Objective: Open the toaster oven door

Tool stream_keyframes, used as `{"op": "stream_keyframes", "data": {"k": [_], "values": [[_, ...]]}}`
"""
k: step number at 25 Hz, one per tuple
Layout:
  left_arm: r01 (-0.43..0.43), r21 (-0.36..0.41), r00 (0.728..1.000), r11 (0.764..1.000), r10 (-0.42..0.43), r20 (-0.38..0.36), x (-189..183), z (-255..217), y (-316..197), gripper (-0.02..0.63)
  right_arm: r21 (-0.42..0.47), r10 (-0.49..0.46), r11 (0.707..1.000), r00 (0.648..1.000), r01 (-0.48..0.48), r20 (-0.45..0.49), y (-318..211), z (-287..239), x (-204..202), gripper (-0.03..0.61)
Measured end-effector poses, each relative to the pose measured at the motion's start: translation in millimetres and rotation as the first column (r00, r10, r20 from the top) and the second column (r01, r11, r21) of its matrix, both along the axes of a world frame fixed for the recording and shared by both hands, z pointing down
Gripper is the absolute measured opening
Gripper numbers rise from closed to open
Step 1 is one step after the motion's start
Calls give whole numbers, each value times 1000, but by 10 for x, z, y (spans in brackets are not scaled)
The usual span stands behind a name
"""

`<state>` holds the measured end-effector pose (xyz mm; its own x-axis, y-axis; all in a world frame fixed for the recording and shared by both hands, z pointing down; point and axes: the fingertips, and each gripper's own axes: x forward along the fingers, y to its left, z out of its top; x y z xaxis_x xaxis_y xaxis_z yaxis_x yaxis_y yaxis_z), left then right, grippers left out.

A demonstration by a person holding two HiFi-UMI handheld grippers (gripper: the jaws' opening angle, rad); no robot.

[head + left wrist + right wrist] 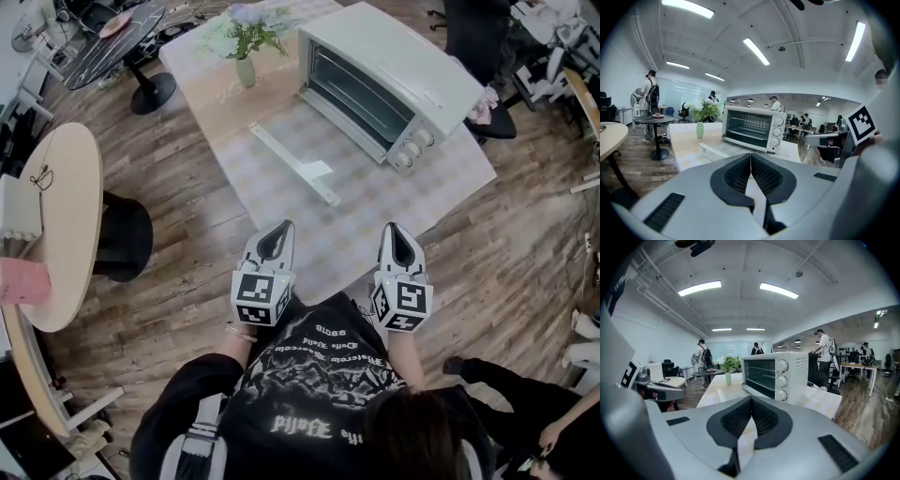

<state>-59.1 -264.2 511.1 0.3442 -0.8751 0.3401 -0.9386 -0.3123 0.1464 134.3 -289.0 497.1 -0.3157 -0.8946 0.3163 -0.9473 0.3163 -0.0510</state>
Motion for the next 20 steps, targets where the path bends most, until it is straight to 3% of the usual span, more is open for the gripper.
{"op": "stream_keyframes", "data": {"k": [20], "values": [[-50, 2, 999, 999, 50, -9, 86, -35, 84, 20, 6, -74, 997, 995, 75, -71, 155, 42, -178, 8]]}}
